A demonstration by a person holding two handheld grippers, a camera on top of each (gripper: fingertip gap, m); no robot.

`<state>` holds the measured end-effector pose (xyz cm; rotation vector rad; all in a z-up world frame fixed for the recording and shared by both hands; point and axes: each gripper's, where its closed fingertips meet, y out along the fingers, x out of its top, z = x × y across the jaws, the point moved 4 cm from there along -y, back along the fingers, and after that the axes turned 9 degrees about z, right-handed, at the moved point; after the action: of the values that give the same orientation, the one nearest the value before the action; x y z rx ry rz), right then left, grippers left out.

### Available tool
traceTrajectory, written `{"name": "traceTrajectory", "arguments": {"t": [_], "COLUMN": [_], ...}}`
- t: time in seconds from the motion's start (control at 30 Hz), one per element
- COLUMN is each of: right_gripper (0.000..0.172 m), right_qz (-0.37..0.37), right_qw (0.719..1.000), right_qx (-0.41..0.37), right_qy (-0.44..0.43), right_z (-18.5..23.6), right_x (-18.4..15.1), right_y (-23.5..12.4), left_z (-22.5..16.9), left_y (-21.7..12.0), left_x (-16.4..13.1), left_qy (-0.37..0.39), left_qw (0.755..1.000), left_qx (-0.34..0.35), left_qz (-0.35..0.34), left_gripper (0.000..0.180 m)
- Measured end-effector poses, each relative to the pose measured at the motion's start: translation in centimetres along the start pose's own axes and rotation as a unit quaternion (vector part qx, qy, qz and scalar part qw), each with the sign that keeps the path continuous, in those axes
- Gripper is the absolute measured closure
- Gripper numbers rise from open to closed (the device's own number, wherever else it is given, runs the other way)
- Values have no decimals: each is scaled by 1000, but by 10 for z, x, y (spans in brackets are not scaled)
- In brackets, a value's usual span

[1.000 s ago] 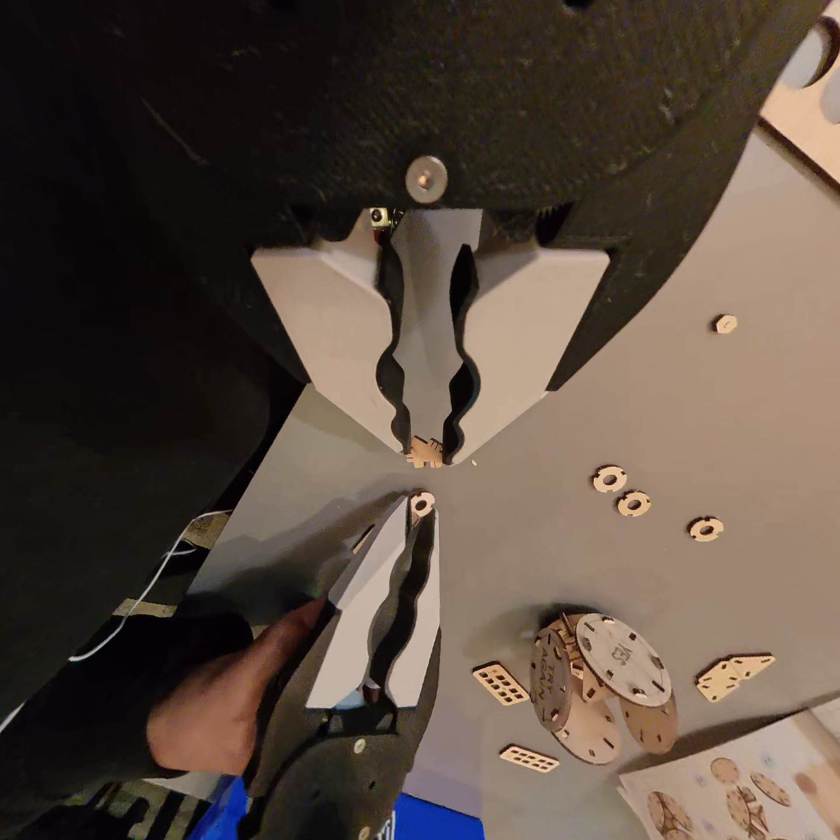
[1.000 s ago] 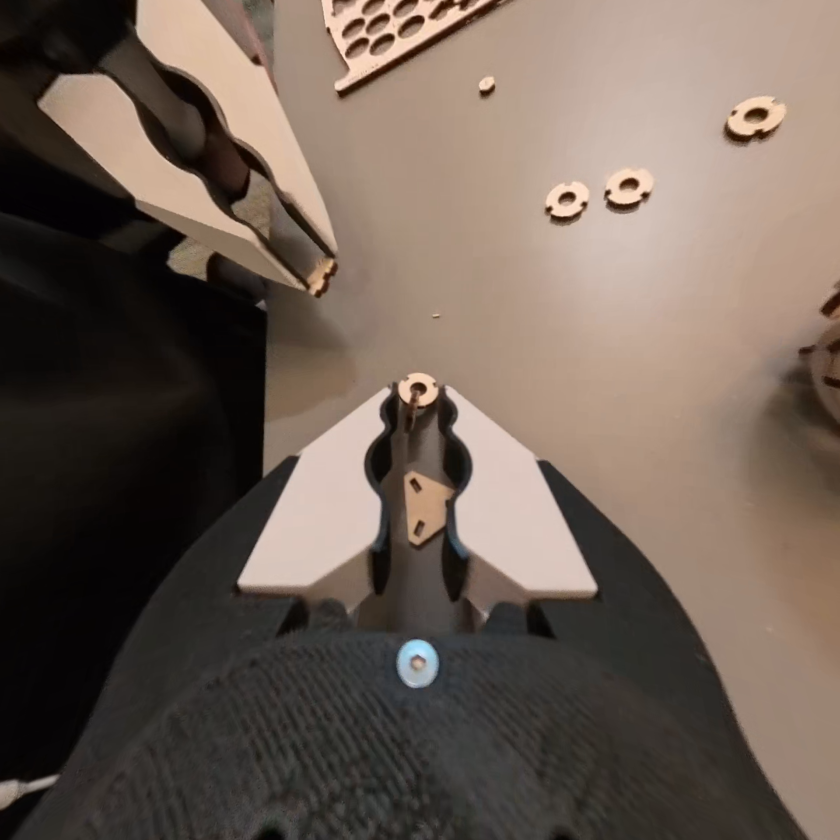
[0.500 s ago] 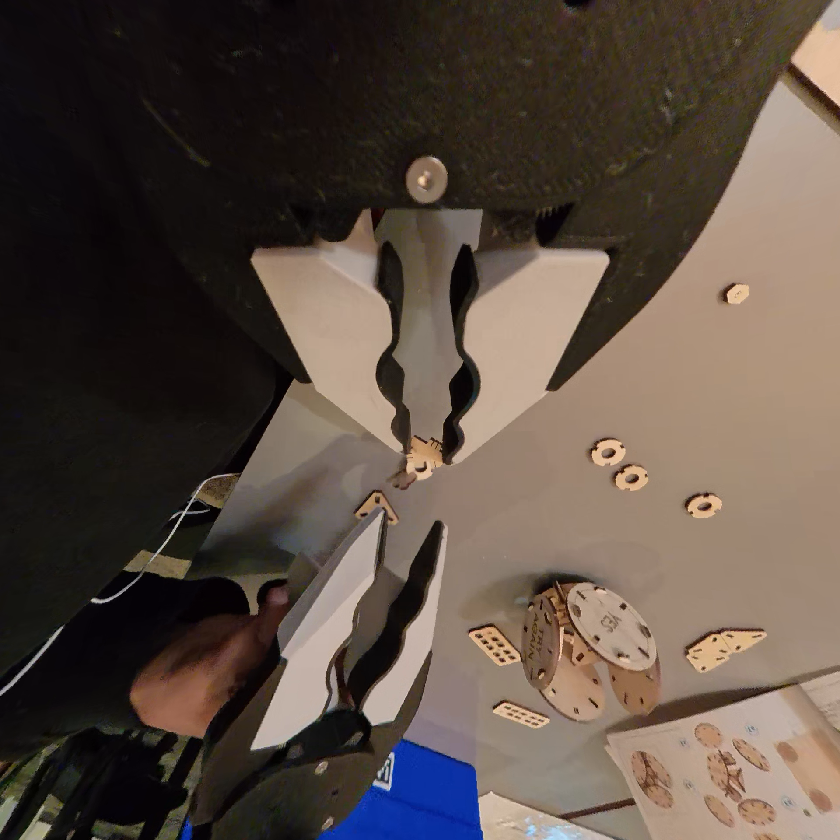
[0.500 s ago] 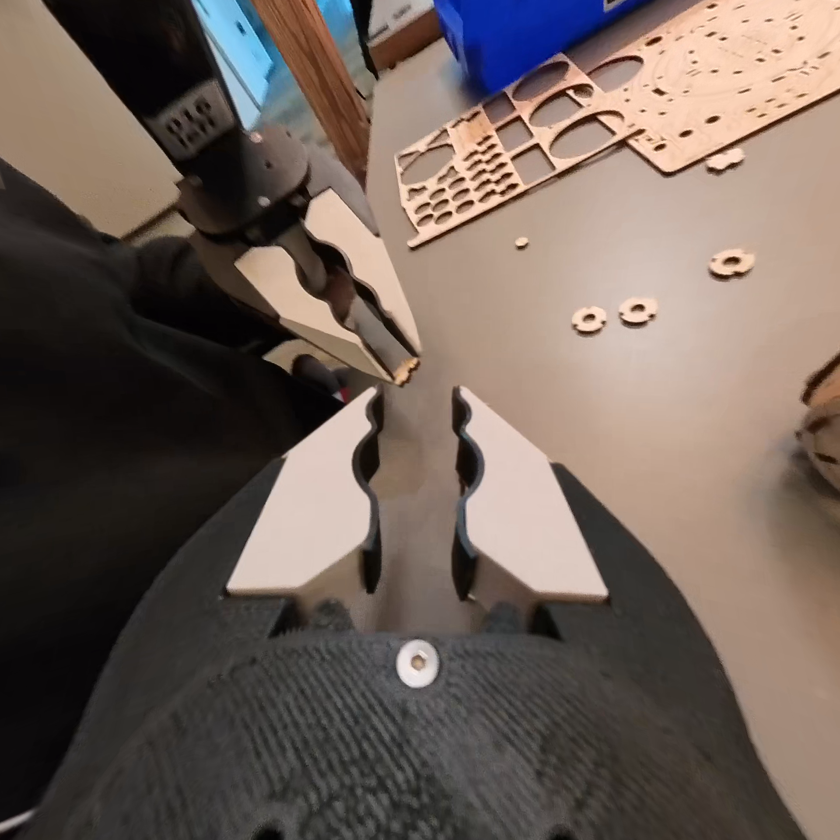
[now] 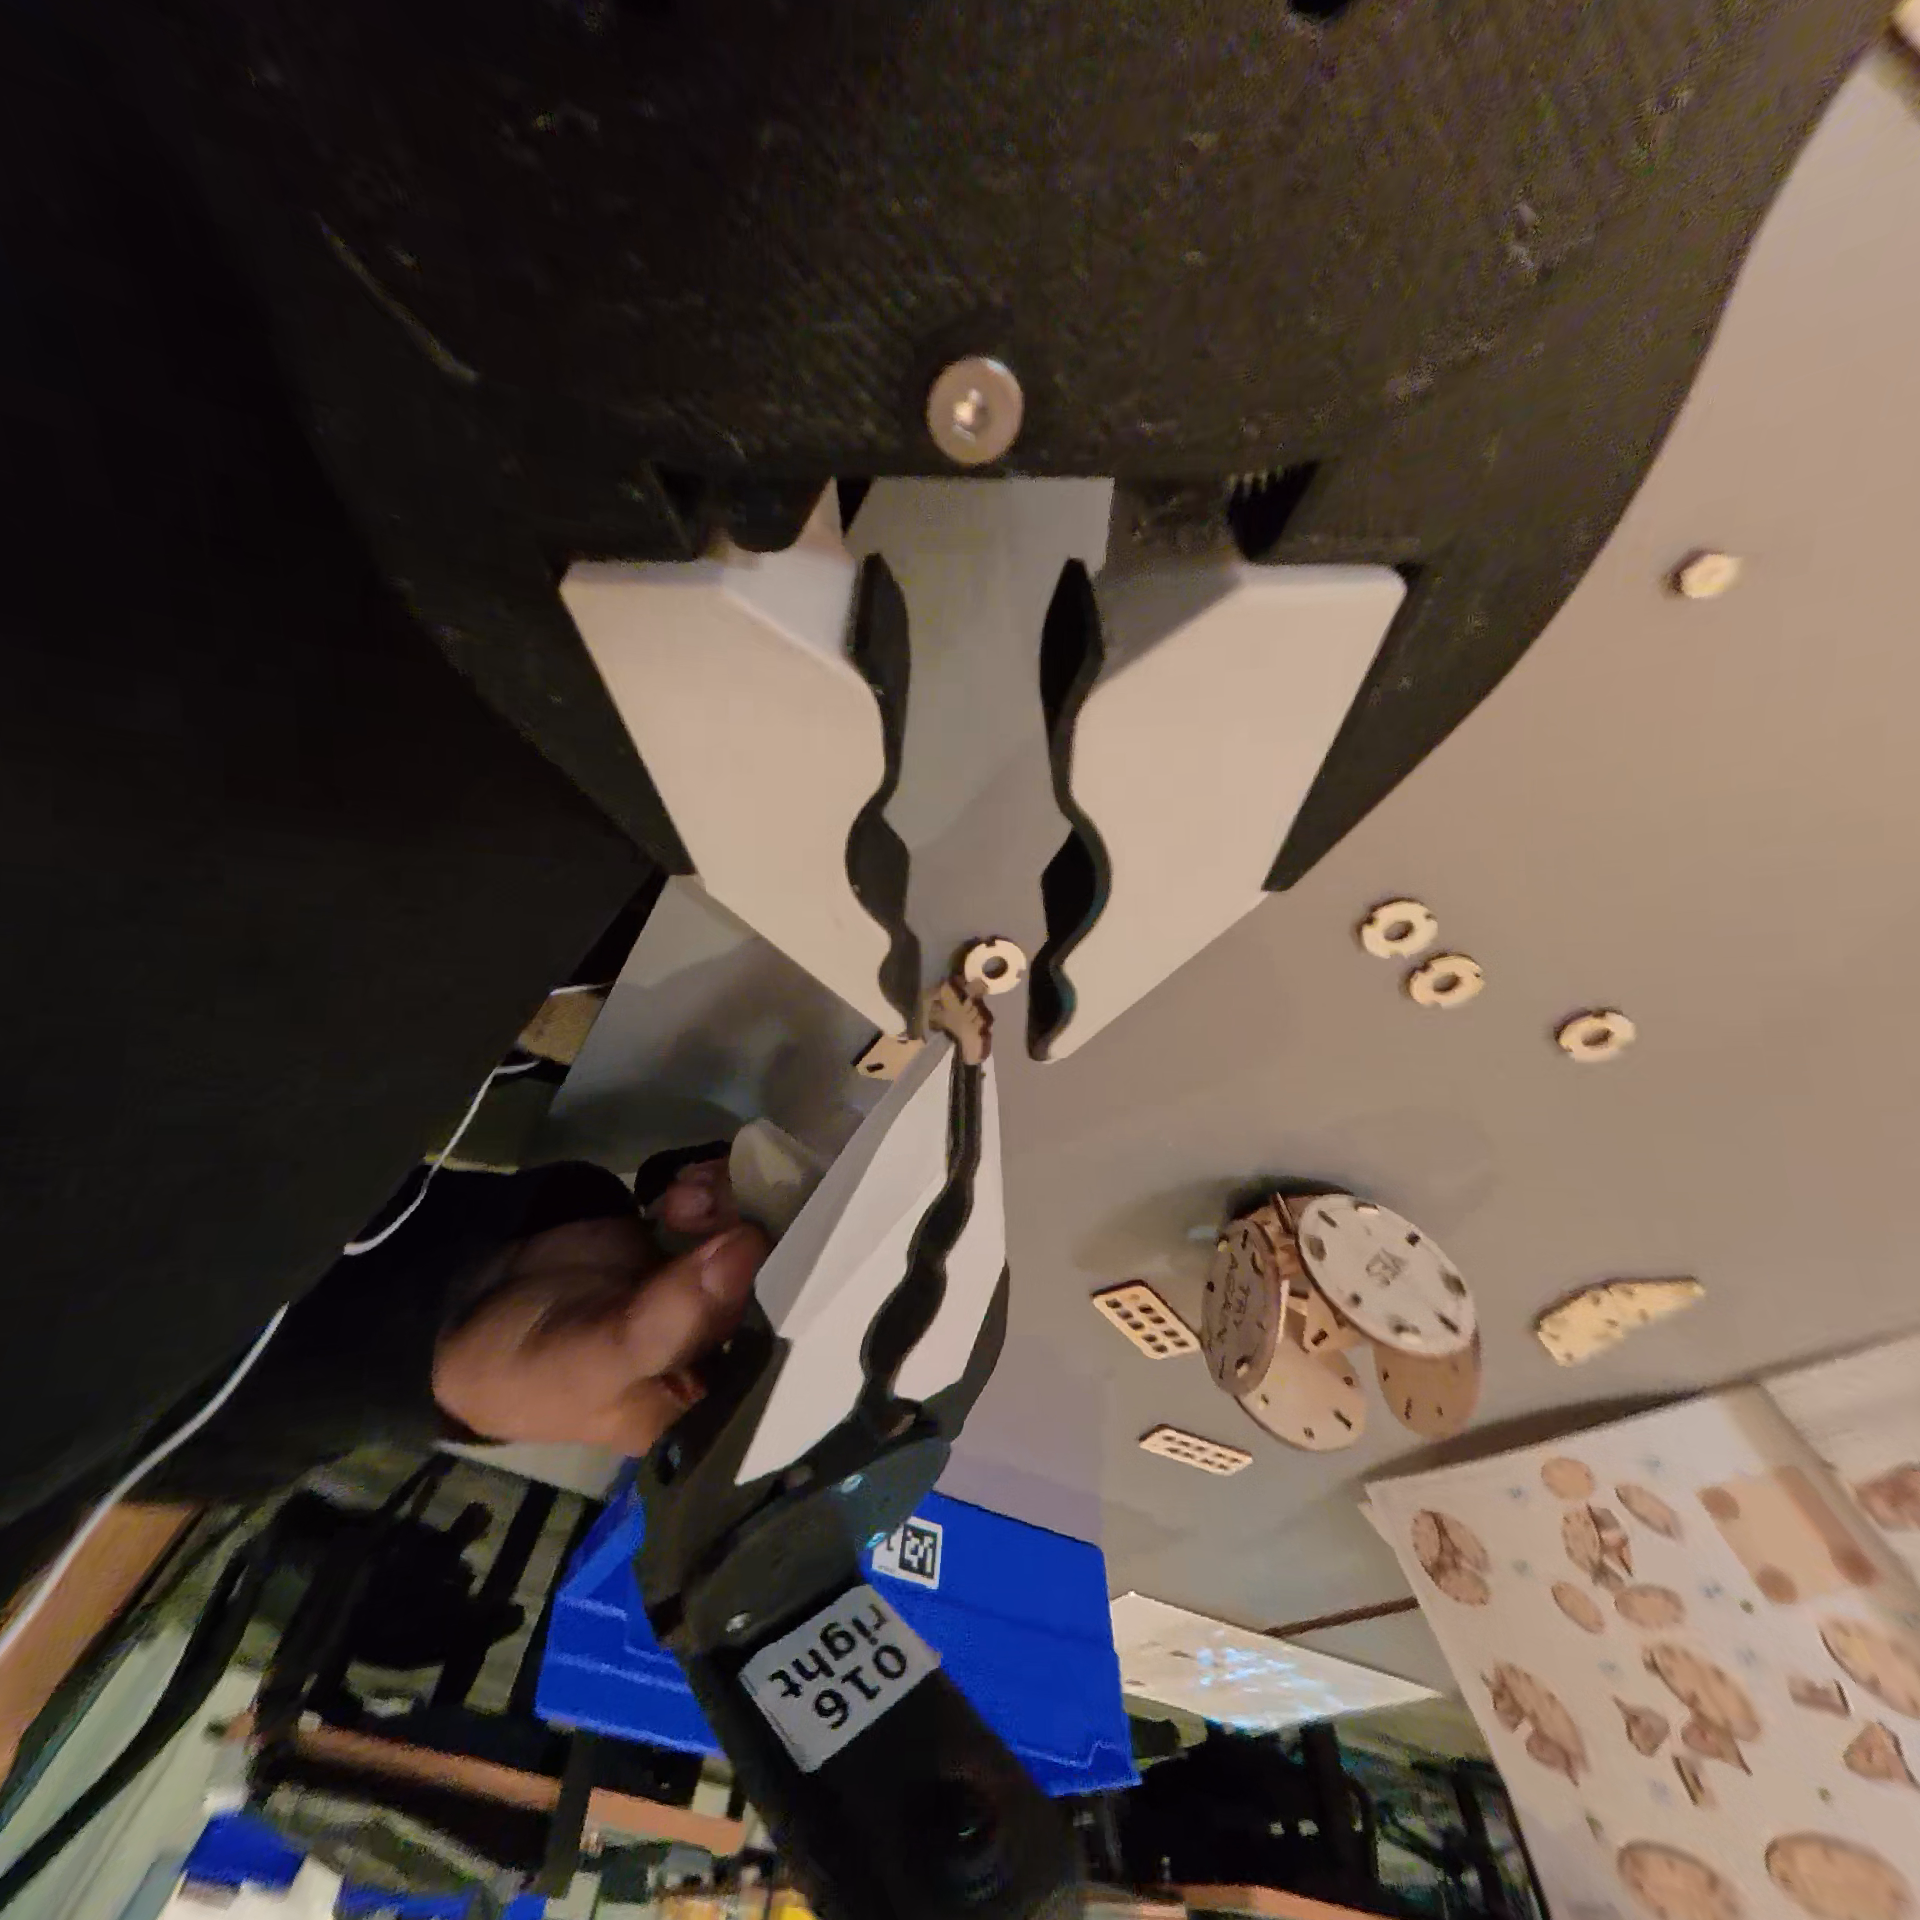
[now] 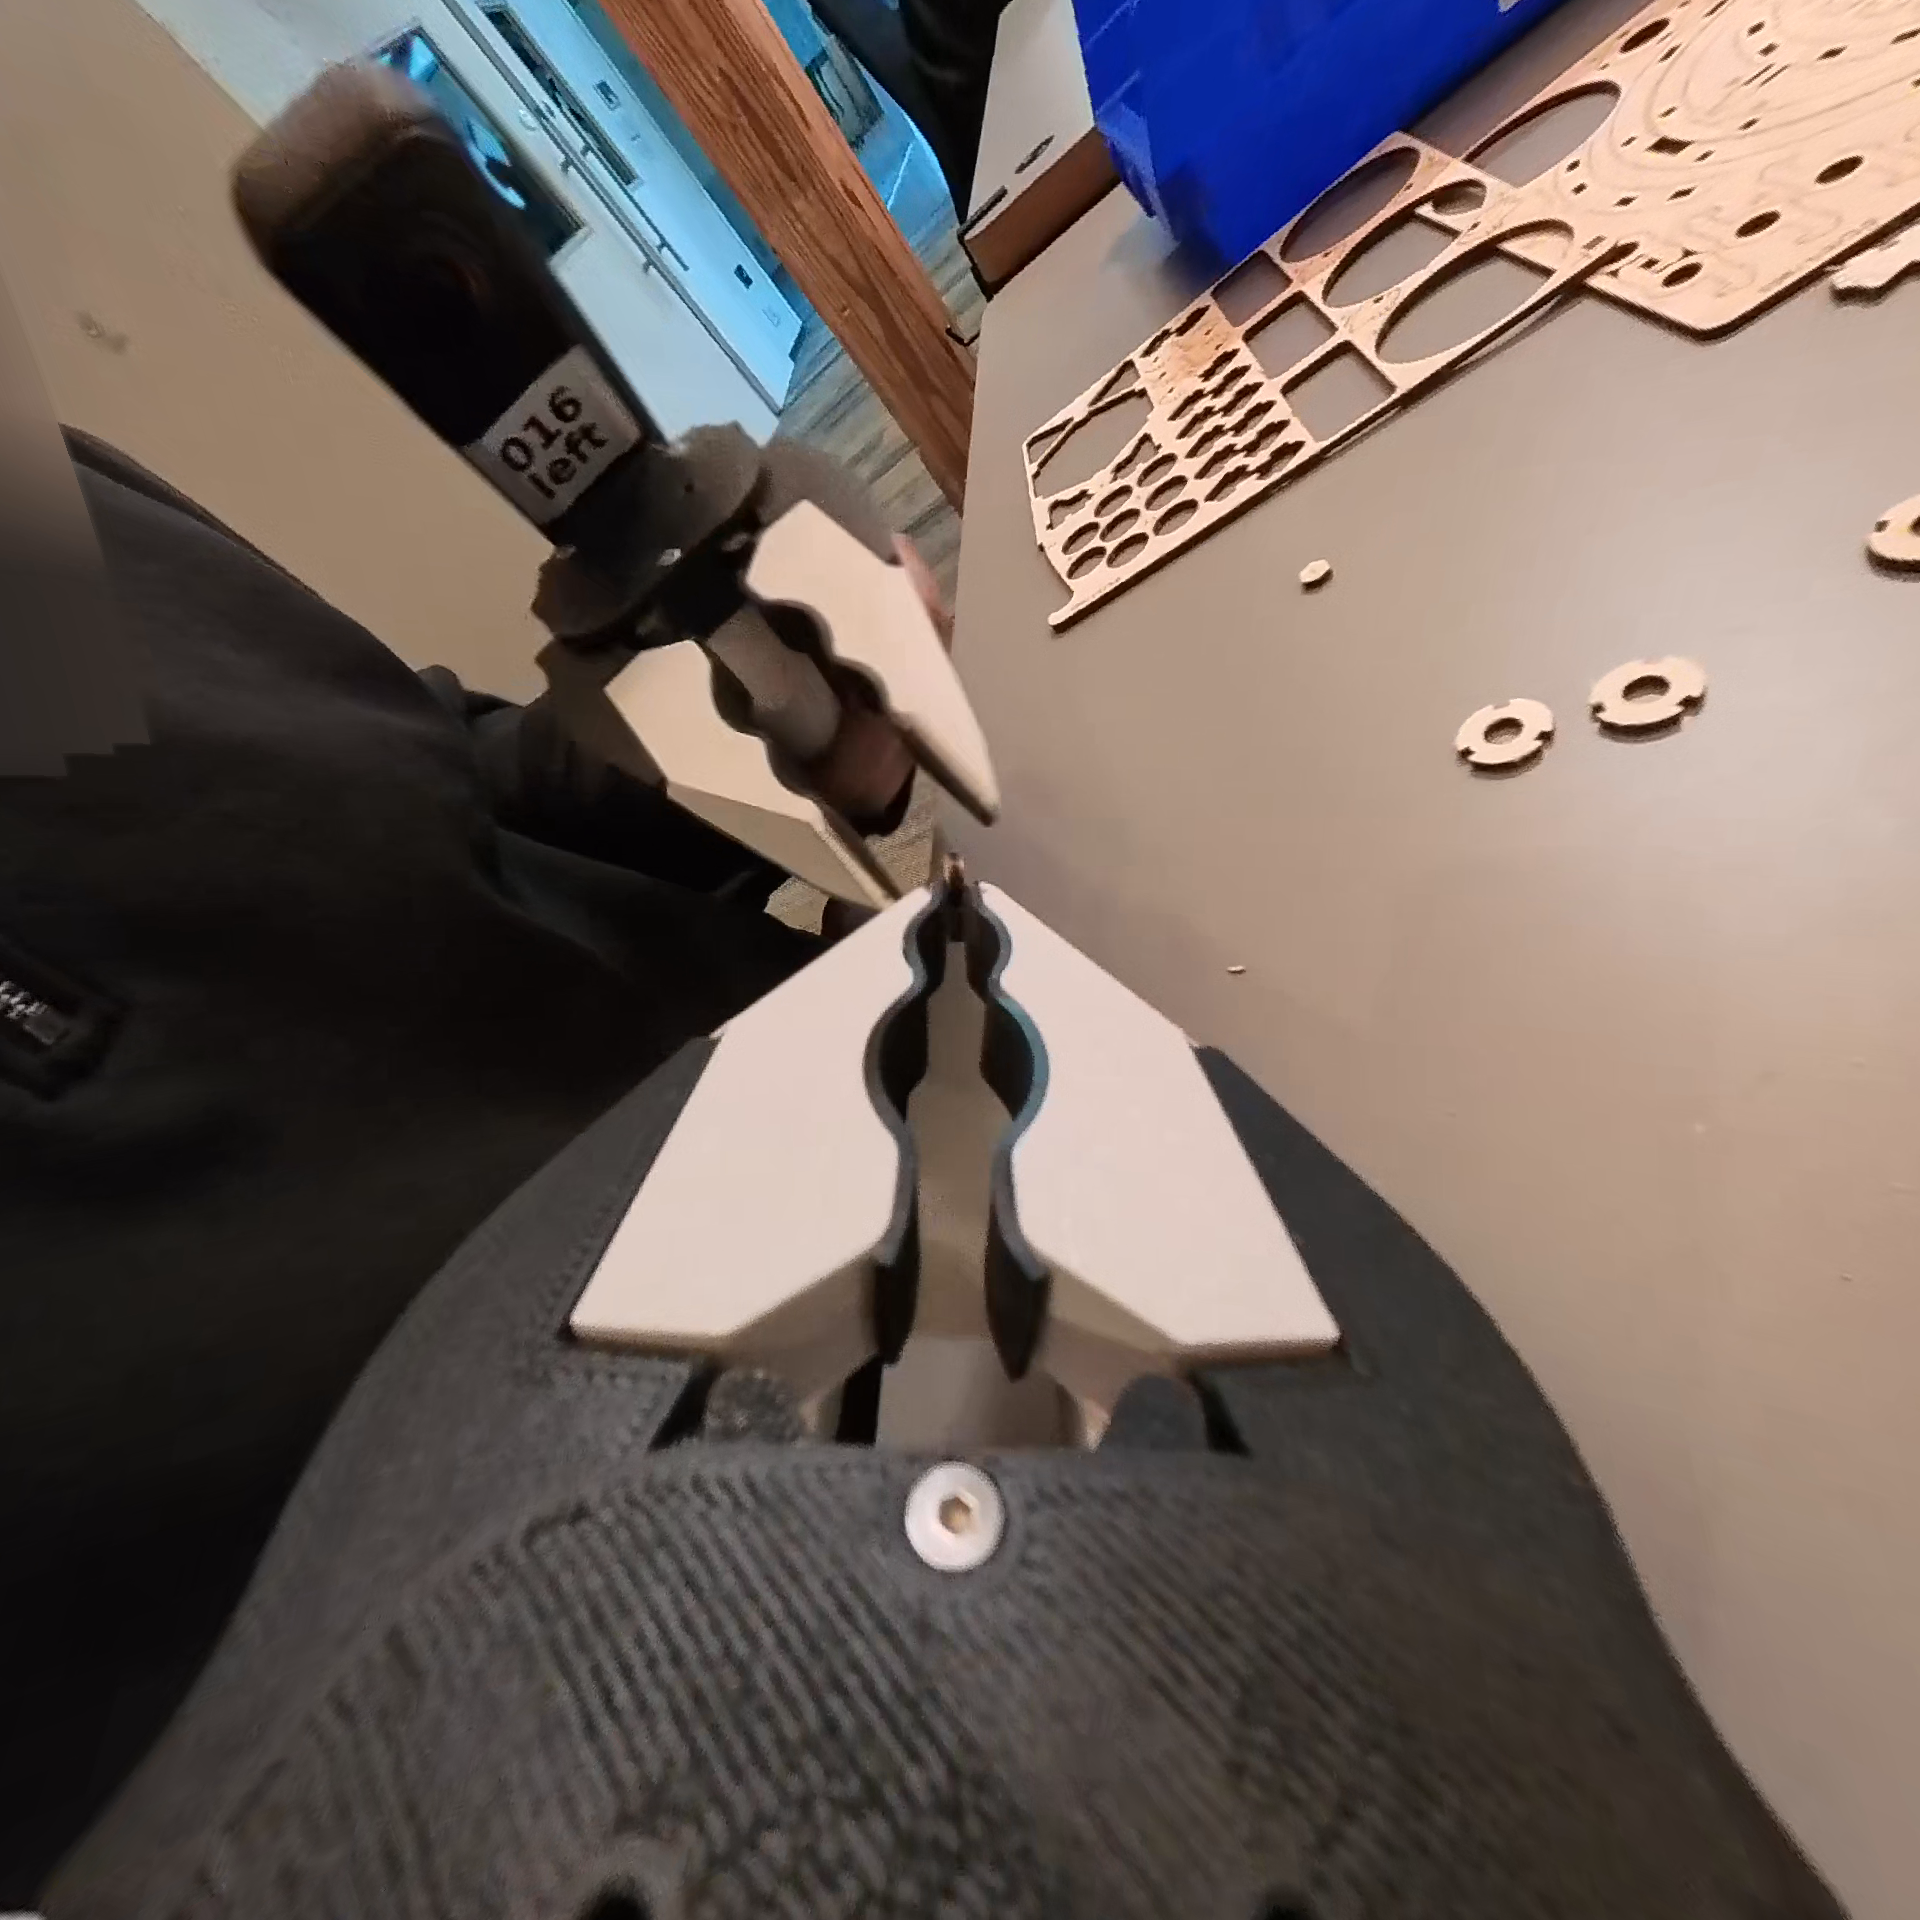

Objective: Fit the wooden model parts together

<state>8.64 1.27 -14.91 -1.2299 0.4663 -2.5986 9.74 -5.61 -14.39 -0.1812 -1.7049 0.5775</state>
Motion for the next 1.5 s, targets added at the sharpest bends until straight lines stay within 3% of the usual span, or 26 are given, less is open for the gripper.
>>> {"name": "traceTrajectory", "arguments": {"t": [0.1, 0.23, 0.4, 0.53, 0.63, 0.73, 0.9, 1.33, 1.5], "right_gripper": [172, 172, 171, 169, 156, 144, 140, 157, 156], "right_qz": [-15, -34, -46, -50, -59, 6, 101, 142, 80], "right_qw": [1000, 999, 998, 997, 991, 975, 951, 944, 960], "right_qx": [4, 22, 33, 8, -88, -198, -258, -260, -231], "right_qy": [-8, -24, -33, -54, -76, -104, -134, -144, -133], "right_z": [2, 10, 16, 14, -2, -18, -26, -36, -25], "right_x": [2, 6, 8, 9, 6, -13, -40, -42, -25], "right_y": [-3, -5, -4, -9, -26, -28, -8, 0, -2], "left_z": [4, 0, -1, 2, 11, 21, 24, 20, 24], "left_y": [-2, -5, -5, -6, -9, -12, -9, 2, 9], "left_x": [1, 5, 4, 4, 0, -6, -6, -15, -20], "left_qy": [-98, -240, -290, -291, -310, -330, -340, -332, -314], "left_qw": [993, 947, 921, 923, 920, 916, 911, 923, 939], "left_qx": [-54, -191, -234, -224, -208, -191, -197, -178, -133], "left_qz": [-40, -98, -117, -113, -120, -124, -125, -76, -45], "left_gripper": [151, 163, 178, 180, 180, 180, 180, 180, 180]}}
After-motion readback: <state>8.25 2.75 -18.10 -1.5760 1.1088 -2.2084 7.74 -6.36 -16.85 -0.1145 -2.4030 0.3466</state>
